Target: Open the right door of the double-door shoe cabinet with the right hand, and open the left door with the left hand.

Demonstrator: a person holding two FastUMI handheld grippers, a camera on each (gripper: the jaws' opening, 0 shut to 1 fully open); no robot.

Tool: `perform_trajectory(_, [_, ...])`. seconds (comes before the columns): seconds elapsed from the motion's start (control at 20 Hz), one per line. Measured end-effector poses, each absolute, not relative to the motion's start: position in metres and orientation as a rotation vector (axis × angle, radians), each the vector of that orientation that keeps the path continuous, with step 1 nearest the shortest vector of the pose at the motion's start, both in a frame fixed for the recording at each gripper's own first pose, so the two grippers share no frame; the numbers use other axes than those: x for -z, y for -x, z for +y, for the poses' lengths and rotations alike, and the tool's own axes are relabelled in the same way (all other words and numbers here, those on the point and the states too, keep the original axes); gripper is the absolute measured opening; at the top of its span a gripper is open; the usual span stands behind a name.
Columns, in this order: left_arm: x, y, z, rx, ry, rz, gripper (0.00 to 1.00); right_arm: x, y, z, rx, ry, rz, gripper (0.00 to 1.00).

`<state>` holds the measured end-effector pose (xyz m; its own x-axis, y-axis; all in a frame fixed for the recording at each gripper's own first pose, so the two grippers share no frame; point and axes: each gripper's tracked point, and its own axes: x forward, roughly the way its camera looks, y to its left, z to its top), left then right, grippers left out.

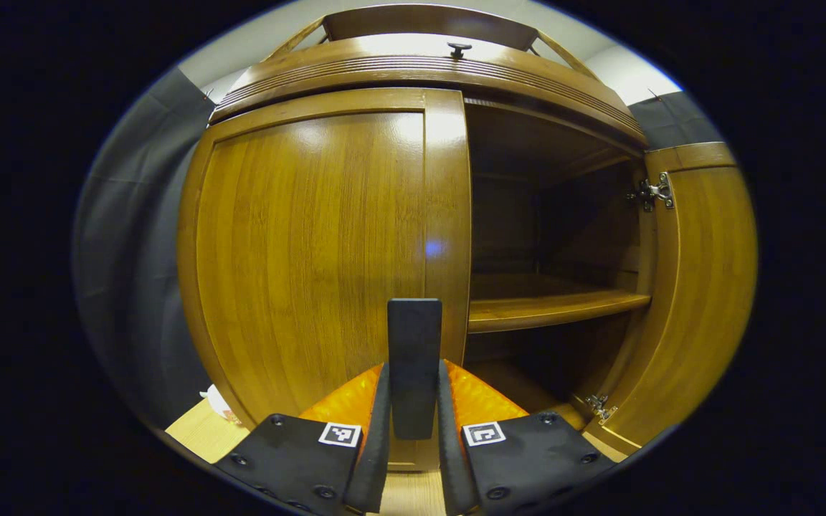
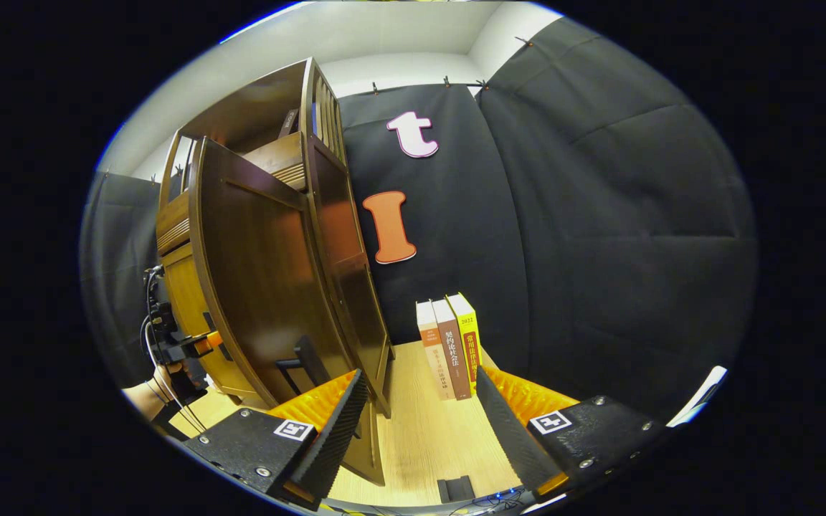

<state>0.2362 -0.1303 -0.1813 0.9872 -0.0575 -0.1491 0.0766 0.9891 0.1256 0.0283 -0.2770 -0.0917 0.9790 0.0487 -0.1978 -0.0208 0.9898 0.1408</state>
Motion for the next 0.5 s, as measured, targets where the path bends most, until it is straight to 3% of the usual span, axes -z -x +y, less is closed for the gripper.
perform_trajectory(0.1, [0.181, -0.234, -0.131, 0.078, -0.104, 0.146, 0.33, 0.087, -0.024, -0.275, -0.023, -0.126, 0.192, 0.94])
perform_trajectory(0.15, [0.181, -0.233, -0.130, 0.076, -0.099, 0.145, 0.34, 0.085, -0.023, -0.275, -0.016, -0.122, 0.187, 0.94])
perform_trajectory(0.3, [0.178, -0.219, -0.130, 0.073, -0.131, 0.137, 0.27, 0.077, -0.016, -0.271, 0.000, -0.111, 0.175, 0.94])
perform_trajectory(0.5, [0.175, -0.198, -0.127, 0.102, -0.105, 0.144, 0.29, 0.065, -0.005, -0.263, 0.027, -0.087, 0.150, 0.94])
